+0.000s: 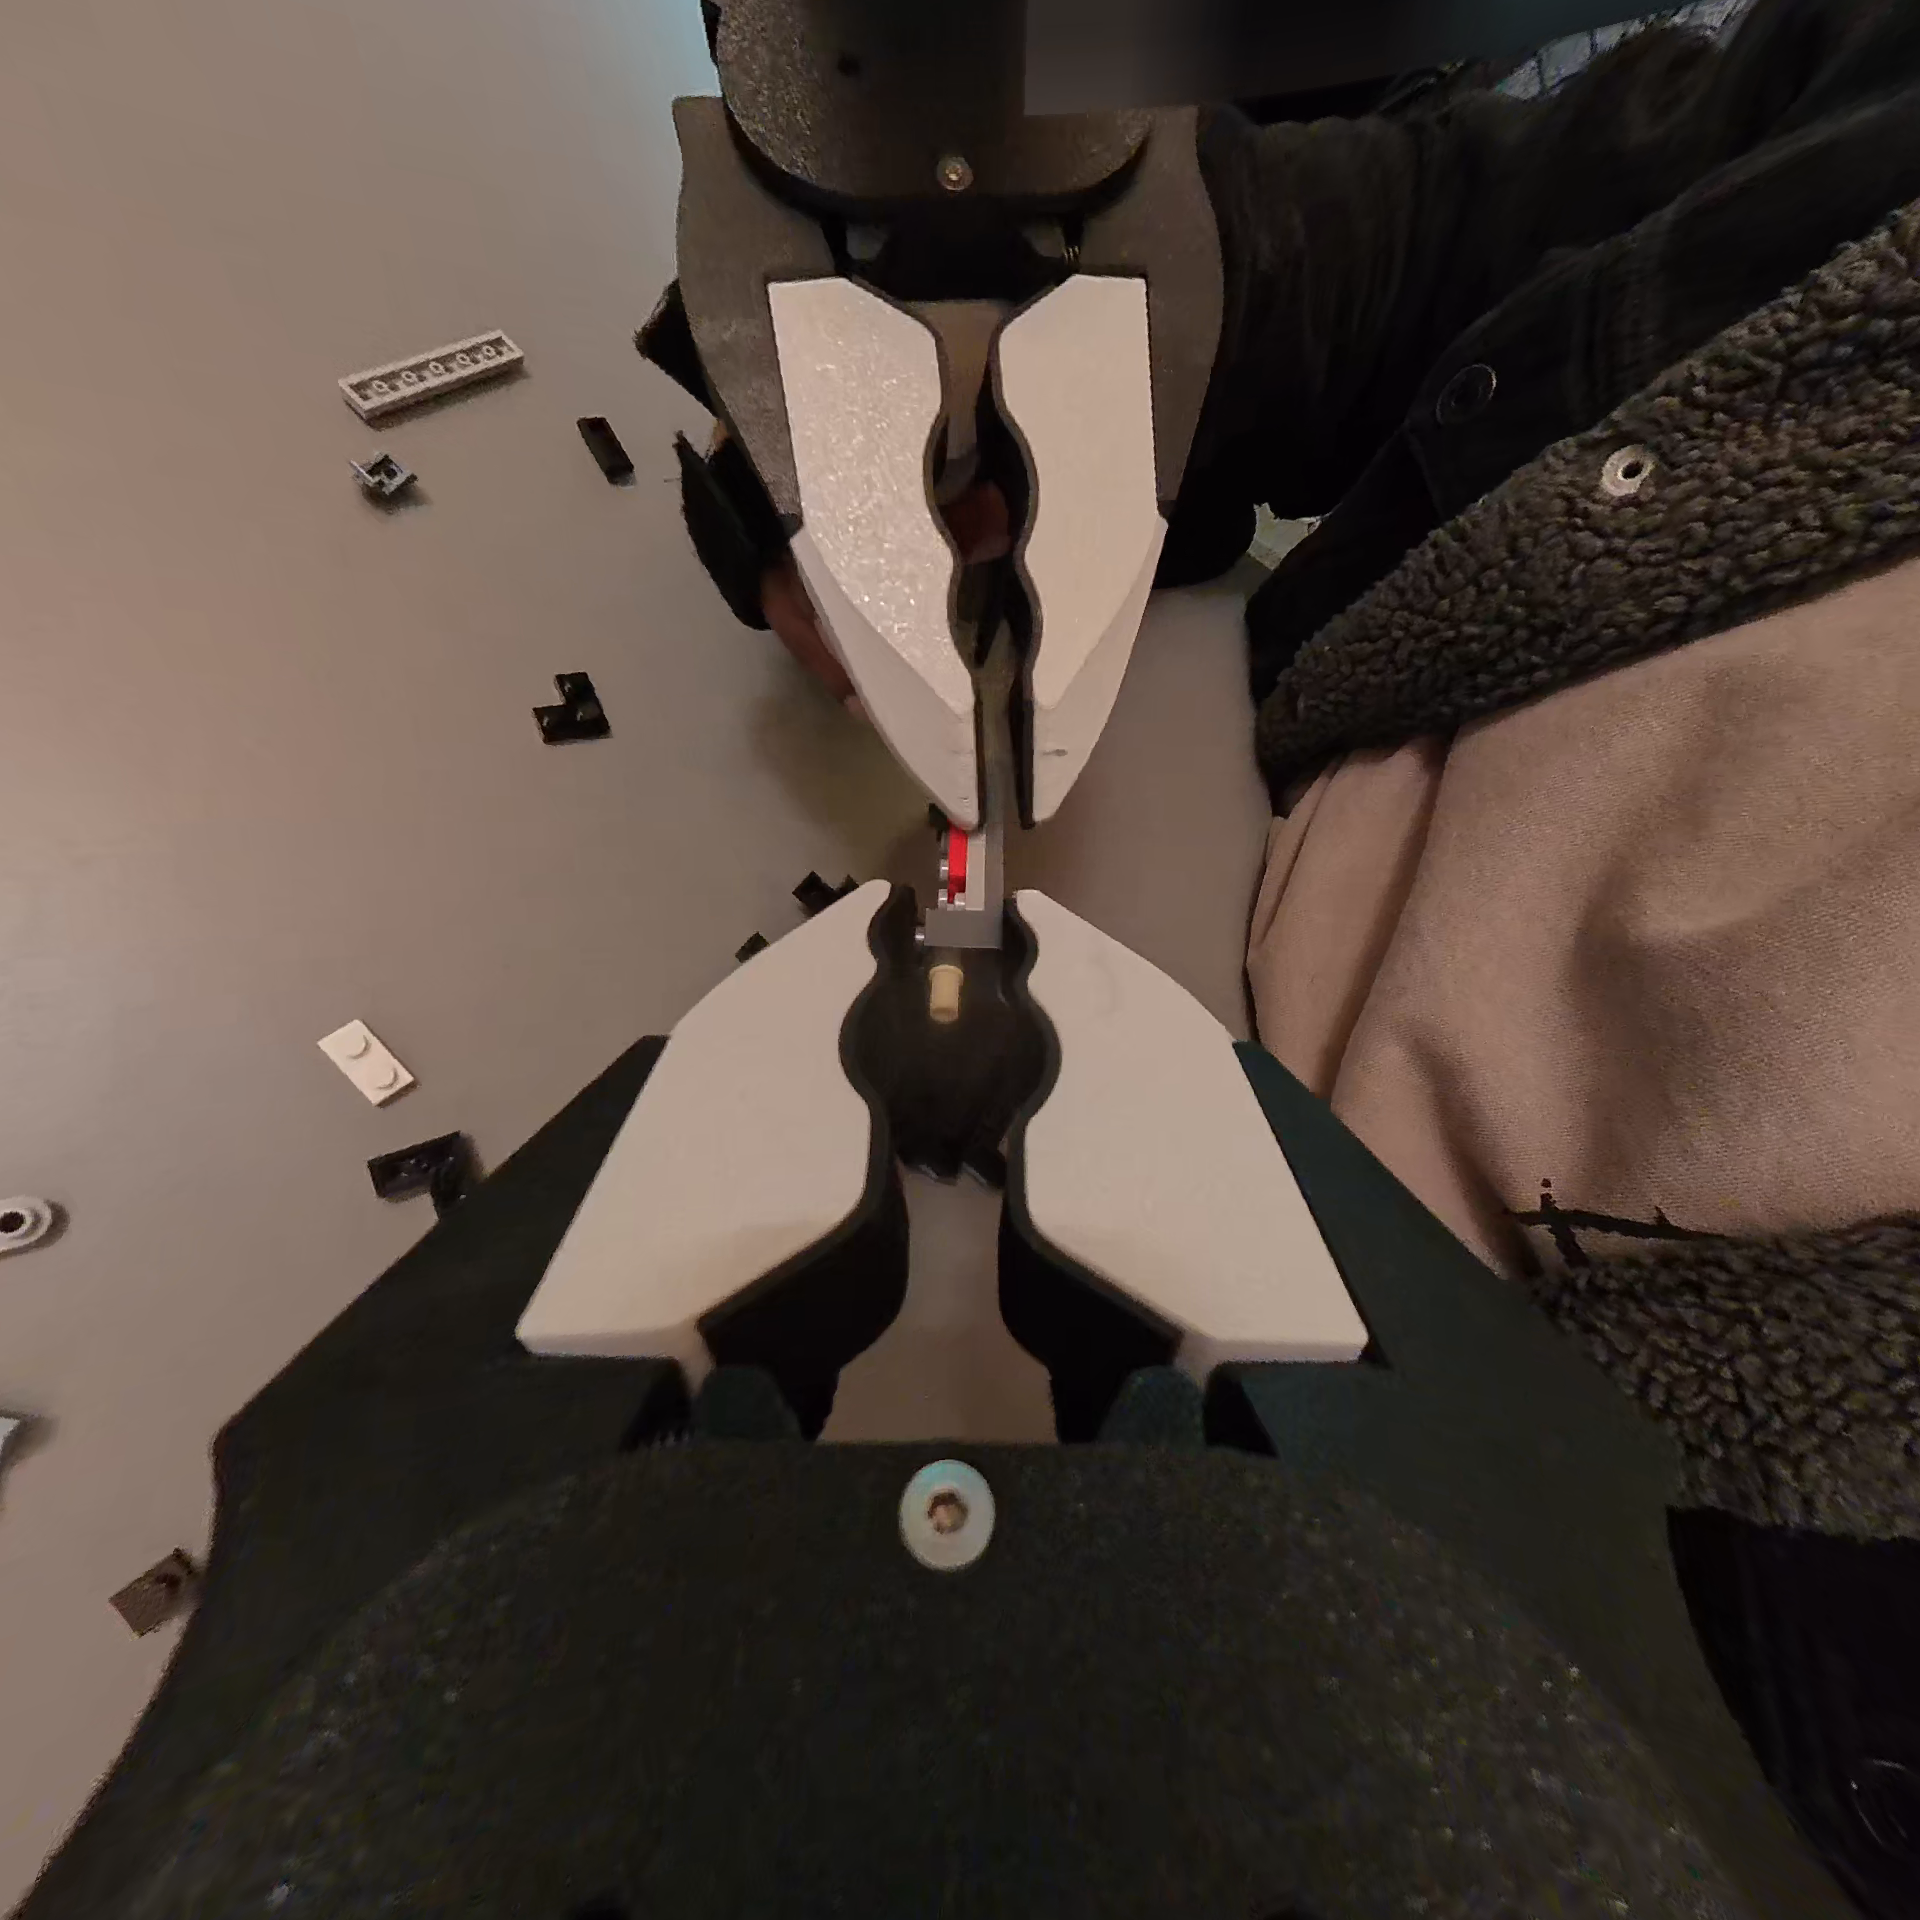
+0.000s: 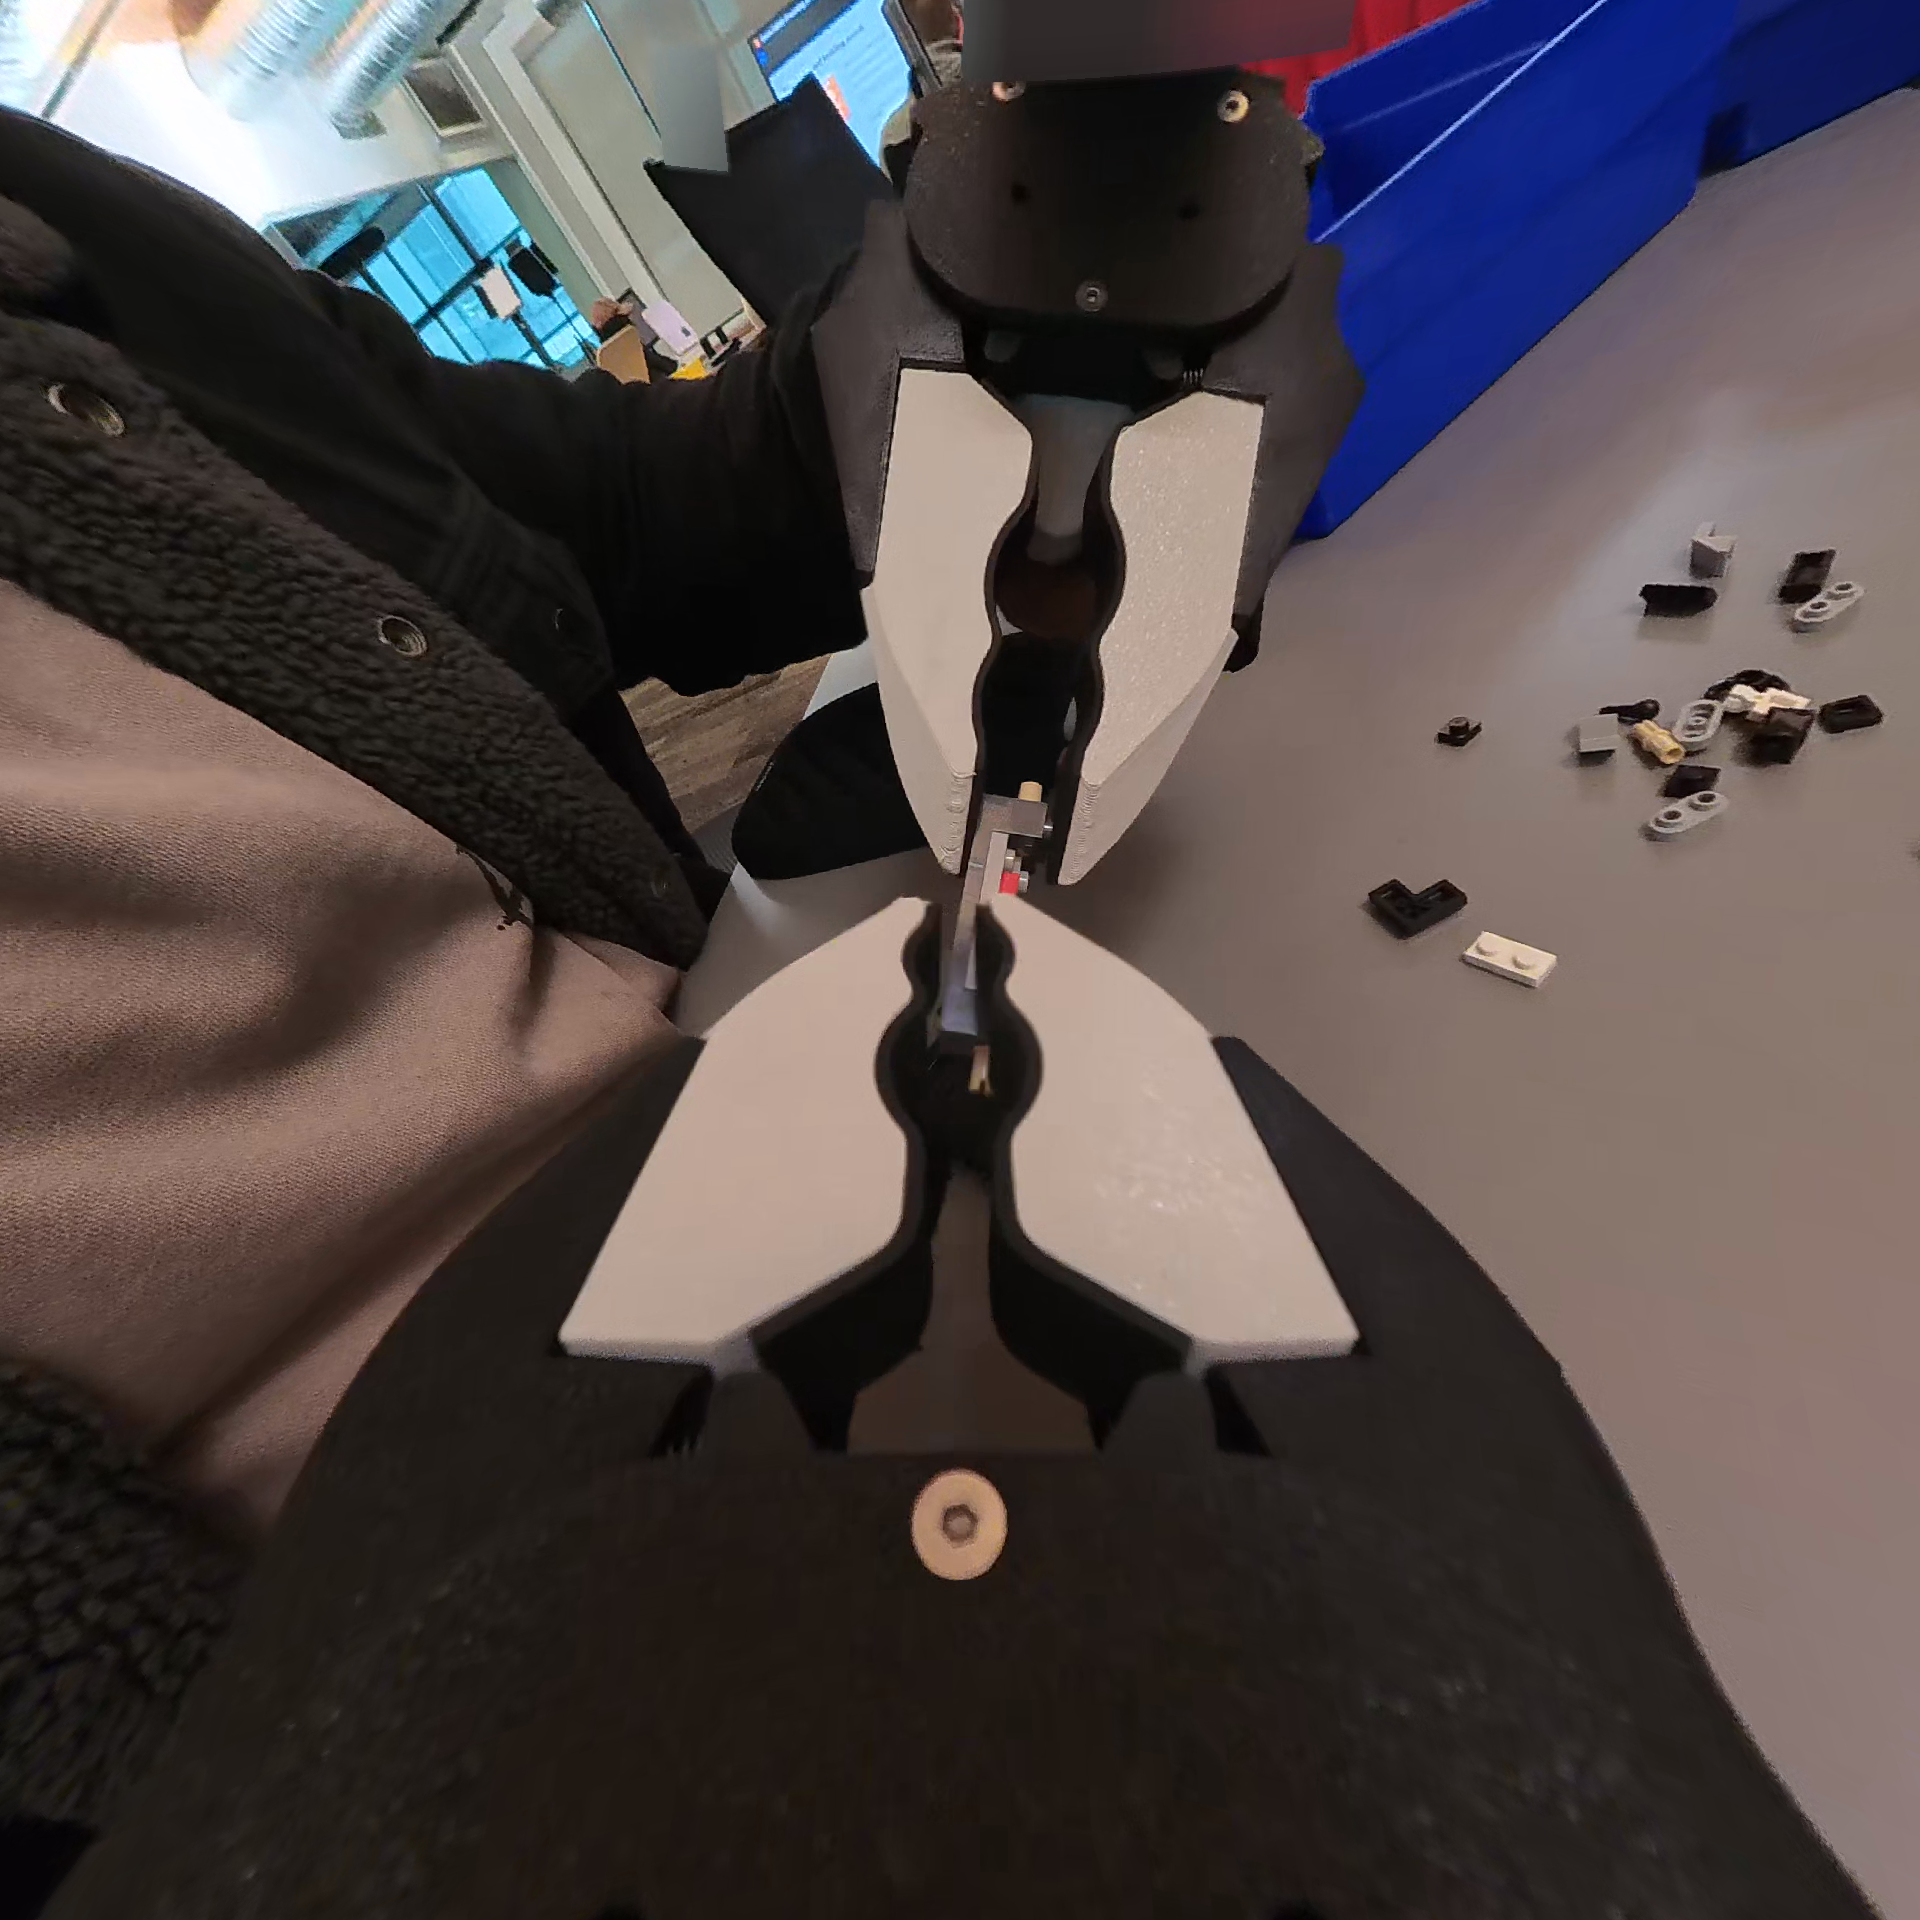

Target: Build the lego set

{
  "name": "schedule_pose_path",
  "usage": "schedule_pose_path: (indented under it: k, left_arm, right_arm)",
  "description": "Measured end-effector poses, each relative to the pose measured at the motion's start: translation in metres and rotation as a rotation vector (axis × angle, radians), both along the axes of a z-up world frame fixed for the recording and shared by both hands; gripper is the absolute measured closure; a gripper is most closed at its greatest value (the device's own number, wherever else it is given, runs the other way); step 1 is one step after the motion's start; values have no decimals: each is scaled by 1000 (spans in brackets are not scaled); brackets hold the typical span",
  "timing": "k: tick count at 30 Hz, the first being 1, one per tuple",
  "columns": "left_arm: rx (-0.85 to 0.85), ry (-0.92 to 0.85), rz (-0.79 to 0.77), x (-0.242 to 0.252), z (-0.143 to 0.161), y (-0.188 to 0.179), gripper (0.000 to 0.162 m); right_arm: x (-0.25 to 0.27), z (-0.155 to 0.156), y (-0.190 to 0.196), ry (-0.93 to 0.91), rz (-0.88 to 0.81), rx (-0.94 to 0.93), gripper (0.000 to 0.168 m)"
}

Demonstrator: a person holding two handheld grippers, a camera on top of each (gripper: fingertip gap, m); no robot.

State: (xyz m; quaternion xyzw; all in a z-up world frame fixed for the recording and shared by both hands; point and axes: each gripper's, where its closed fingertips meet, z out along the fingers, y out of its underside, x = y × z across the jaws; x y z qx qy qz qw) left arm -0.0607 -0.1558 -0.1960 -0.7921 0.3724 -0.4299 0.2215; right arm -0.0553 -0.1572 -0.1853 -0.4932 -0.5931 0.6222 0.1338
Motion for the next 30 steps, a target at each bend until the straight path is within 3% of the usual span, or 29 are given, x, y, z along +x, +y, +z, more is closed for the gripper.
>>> schedule_pose_path:
  k: [5,9,18,22,27,30]
  left_arm:
    - [-12,-7,3,2,-3,0,146]
    - [-5,-29,30,2,-3,2,147]
    - [58,-45,111,6,-7,4,146]
    - [163,32,196,7,-10,10,145]
    - [171,344,332,-15,-38,-3,95]
    - [106,512,355,-7,-71,-28,71]
  right_arm:
    - [-1,-6,3,-24,-17,48,161]
    - [0,-12,8,-56,-38,72,147]
    - [3,-19,2,-90,-4,135,159]
    - [10,-25,12,-70,-18,400,160]
    - [44,-63,61,-123,-33,1071,159]
    - [57,-80,67,-113,59,1314,159]
